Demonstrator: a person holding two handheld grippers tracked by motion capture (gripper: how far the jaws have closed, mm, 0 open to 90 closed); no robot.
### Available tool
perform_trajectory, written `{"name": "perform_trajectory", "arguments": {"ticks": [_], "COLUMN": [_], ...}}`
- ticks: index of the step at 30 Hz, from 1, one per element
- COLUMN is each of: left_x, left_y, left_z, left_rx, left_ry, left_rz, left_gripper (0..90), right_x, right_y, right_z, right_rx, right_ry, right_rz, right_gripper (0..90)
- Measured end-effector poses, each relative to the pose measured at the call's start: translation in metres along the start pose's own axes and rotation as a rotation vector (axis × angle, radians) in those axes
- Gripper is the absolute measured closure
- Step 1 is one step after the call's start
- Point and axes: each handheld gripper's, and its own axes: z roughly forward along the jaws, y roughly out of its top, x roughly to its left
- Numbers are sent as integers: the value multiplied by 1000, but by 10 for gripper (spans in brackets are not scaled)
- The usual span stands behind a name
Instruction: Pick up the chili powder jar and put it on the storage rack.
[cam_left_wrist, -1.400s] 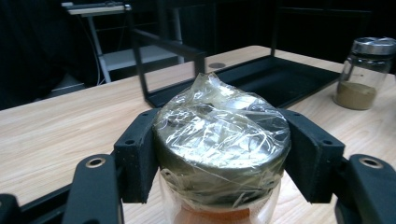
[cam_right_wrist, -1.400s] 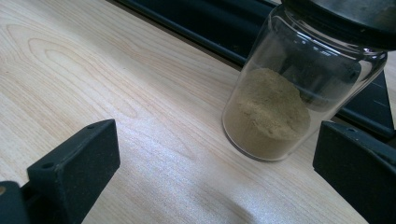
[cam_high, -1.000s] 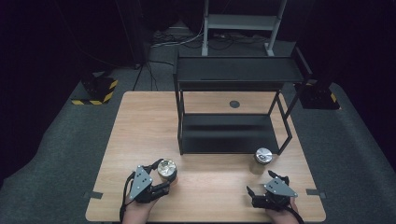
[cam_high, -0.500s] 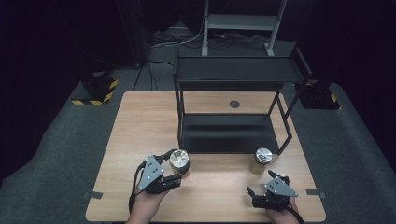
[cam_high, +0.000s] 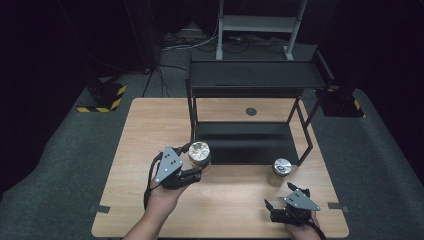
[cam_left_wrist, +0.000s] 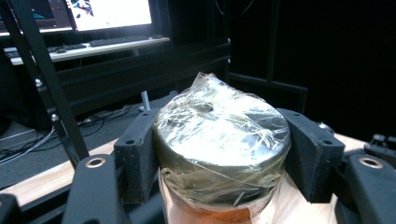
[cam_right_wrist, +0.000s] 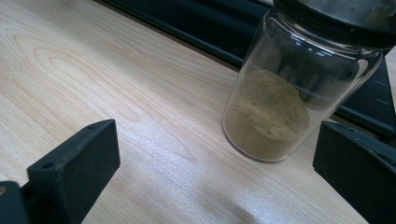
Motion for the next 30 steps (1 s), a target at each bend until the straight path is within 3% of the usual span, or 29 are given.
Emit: {"name": "perform_trajectory", "arguments": {"ticks": [12,30], "left_x": [8,17], "left_y": [32,74], "left_z": [18,32], "left_rx": [-43,-75], "left_ry": [3,27], "left_rz": [-12,26], "left_gripper": [347,347], "right_x": [-1,-1], "right_y": [-1,-2], "right_z": [-1,-1], "right_rx": [-5,-9], "right_ry": [2,-6], "right_rz": [13,25], "right_gripper": [0,0]}}
